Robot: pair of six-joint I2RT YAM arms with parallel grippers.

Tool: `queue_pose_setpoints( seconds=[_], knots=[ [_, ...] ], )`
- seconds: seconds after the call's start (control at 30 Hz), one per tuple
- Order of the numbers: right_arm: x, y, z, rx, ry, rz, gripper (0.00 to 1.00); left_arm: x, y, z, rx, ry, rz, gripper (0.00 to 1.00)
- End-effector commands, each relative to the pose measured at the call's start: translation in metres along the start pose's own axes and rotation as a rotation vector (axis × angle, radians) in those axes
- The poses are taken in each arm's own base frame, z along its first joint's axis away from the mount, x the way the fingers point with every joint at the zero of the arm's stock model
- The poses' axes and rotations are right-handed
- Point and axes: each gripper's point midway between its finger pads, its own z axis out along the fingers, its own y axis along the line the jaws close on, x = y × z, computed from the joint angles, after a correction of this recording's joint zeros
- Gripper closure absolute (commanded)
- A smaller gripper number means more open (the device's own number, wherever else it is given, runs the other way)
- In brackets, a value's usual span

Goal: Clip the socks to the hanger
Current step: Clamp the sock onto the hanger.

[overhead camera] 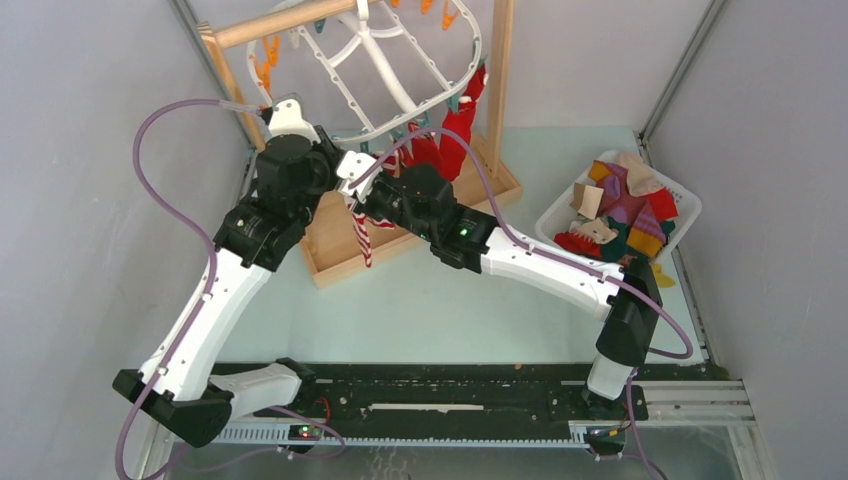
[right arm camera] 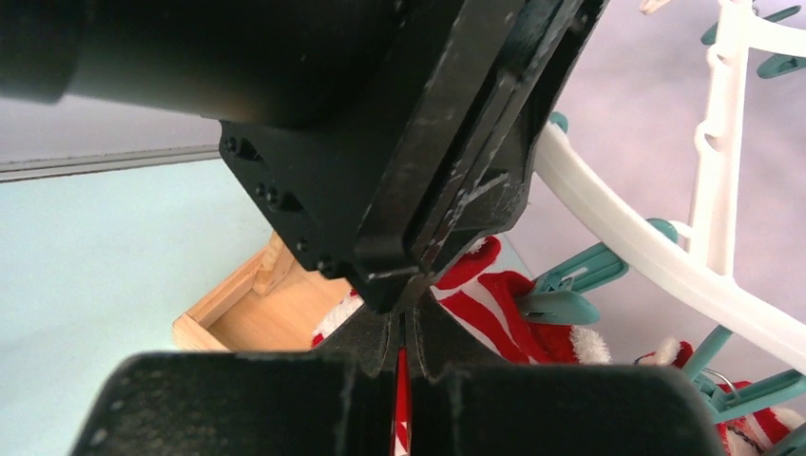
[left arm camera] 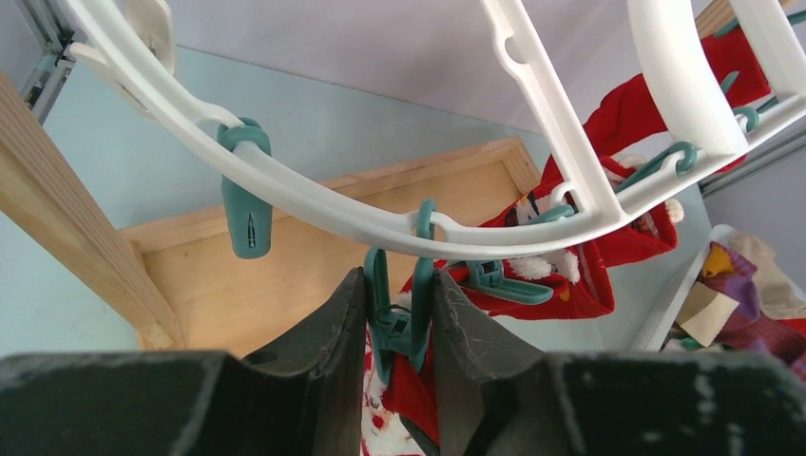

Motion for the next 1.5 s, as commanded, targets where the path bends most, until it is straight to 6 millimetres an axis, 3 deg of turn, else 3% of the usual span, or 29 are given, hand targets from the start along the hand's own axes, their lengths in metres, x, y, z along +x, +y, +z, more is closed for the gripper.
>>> queue_pose_setpoints(
  seconds=[0.0,0.27,0.43,0.8,0.93,1.23,1.47],
  knots=[
    [-0.032,-0.018,-0.001,0.029,-0.073,0.034,1.00,-0.003,0.002,-0.002,0.009,-0.002,0.070,1.00],
    [-0.016,-0.018,0.004,0.028,-0.028,0.030,1.00,-0.007,-0.003,-0.006,0.036,-0.014,0.042,0.98],
    [-0.008,-0.017,0.004,0.027,-0.013,0.024,1.00,-0.011,-0.003,-0.010,0.036,-0.022,0.014,0.83],
    [-0.005,-0.017,0.002,0.026,-0.009,0.029,0.99,-0.020,0.002,-0.017,0.014,-0.045,-0.012,0.38],
    [-0.003,-0.016,0.001,0.020,-0.004,0.034,0.96,-0.024,0.002,-0.021,0.016,-0.049,-0.019,0.27],
    [0.005,-0.008,-0.020,-0.067,0.020,0.063,0.56,-0.021,0.000,-0.049,0.105,-0.028,-0.009,0.08],
    [0.019,0.000,-0.078,-0.327,0.080,0.111,0.34,0.003,-0.011,-0.092,0.313,0.023,0.023,0.00]
  ],
)
